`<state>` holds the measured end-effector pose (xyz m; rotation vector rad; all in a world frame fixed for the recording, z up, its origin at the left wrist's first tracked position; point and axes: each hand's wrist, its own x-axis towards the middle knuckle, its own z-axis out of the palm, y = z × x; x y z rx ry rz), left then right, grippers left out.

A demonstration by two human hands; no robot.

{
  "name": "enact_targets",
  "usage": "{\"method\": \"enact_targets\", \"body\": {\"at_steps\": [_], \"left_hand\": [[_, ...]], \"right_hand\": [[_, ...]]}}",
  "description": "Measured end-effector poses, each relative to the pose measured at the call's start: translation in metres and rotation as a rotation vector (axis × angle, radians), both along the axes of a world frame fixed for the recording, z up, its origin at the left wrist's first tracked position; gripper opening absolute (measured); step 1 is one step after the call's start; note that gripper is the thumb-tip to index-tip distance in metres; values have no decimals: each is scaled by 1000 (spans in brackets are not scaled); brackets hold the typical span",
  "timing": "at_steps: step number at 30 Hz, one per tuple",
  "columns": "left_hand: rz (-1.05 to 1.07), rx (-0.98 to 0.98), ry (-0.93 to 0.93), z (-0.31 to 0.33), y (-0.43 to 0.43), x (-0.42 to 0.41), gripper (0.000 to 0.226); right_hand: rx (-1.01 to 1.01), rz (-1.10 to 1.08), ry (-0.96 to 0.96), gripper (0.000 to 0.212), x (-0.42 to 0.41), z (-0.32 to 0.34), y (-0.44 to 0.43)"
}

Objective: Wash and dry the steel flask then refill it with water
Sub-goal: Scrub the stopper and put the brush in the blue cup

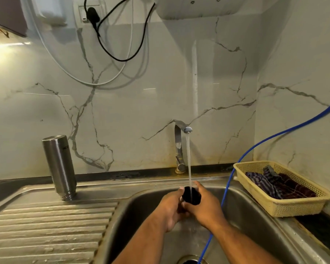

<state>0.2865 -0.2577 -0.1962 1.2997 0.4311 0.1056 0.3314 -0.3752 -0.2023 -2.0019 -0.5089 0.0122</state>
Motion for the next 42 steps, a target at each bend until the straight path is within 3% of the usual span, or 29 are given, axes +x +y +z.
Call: {"method": "enact_targets", "body": {"at_steps": [2,6,11,15,17,20,23,27,31,36,39,42], "left_hand": [[-1,-2,-15,-2,2,-2,32],[21,-43,-68,0,2,-2,53],[-89,51,-123,0,10,-2,31],[32,-66,-164,1,14,0,42],[56,-88,-140,2,17,1,50],[-24,-139,-233,2,20,-1,30],[-47,-134,-261,1,20,1,26],[-8,-39,-135,2,17,0,56],[-38,-141,-226,3,18,0,35],[-85,-178,-197,3,16,0,37],[-107,-130,-147,2,11,5,37],[-72,-71,-104,-4,8,11,41]], "right_hand": [[-19,-21,-37,74,2,-2,2],[-44,-48,-135,13,5,1,0],[118,-78,22,21,7,3,2],[83,49,12,5,6,0,5],[39,66,-27,12,5,-3,6],[72,22,-36,13,4,-2,5],[109,-3,-51,13,7,1,0],[97,6,-49,14,6,2,-2],[65,-52,-103,18,6,3,0],[159,-55,21,63,5,6,6],[108,-73,63,71,6,4,3],[-42,-159,-93,72,9,2,-3]]}}
